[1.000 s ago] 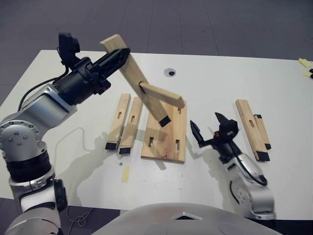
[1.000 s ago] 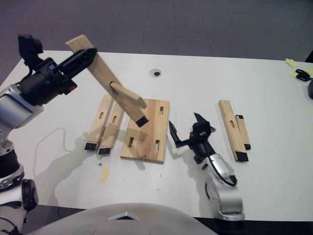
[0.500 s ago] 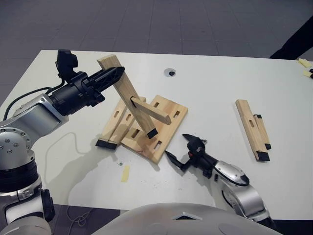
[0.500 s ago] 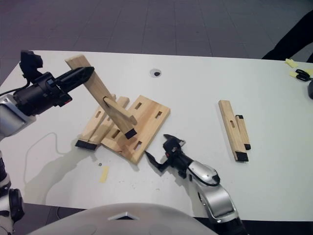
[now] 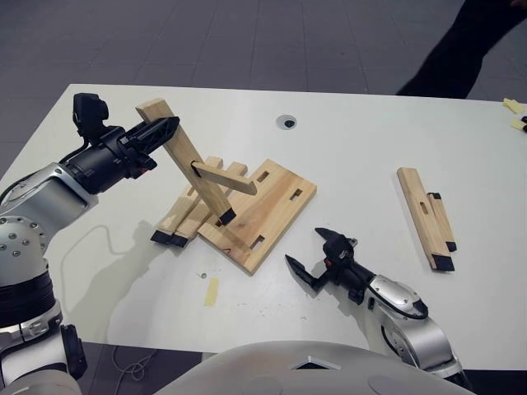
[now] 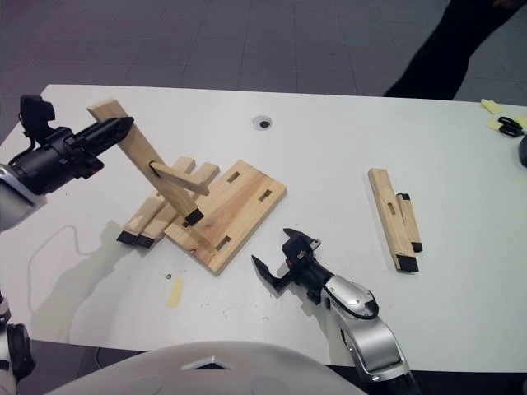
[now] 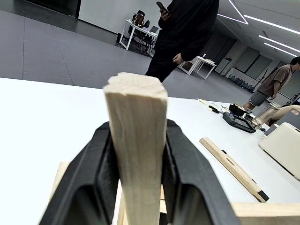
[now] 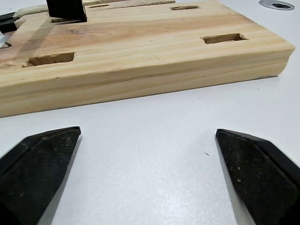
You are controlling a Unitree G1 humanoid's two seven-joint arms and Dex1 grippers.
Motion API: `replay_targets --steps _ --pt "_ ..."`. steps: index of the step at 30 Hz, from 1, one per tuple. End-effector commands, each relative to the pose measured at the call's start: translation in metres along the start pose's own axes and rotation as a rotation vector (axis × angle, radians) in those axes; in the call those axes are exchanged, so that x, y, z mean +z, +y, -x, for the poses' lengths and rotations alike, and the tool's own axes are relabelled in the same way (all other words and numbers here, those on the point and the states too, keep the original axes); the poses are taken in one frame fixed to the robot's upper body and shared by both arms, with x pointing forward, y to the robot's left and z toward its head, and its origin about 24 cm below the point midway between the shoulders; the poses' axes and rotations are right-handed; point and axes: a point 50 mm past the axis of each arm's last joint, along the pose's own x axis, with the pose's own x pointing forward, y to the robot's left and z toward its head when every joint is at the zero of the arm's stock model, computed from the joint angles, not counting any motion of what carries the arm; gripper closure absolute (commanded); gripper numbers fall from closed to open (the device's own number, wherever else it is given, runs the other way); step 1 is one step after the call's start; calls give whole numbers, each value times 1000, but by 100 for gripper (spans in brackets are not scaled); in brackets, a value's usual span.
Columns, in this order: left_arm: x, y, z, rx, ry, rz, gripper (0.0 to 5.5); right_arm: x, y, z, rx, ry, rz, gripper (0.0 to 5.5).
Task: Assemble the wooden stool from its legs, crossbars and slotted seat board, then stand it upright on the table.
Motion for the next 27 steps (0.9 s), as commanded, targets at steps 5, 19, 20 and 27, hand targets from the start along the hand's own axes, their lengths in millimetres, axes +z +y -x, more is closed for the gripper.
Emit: replay_targets --steps 5,19,20,27 --pt "-8 14 7 93 26 -32 446 -1 -3 1 -24 -6 5 10" --pt "-8 12 11 84 32 -43 446 2 -4 -1 -22 -5 31 10" --pt "-9 11 12 77 32 -33 446 2 -5 -1 -25 -4 34 10" --pt "-4 13 13 81 12 -19 446 1 -3 0 -26 4 40 10"
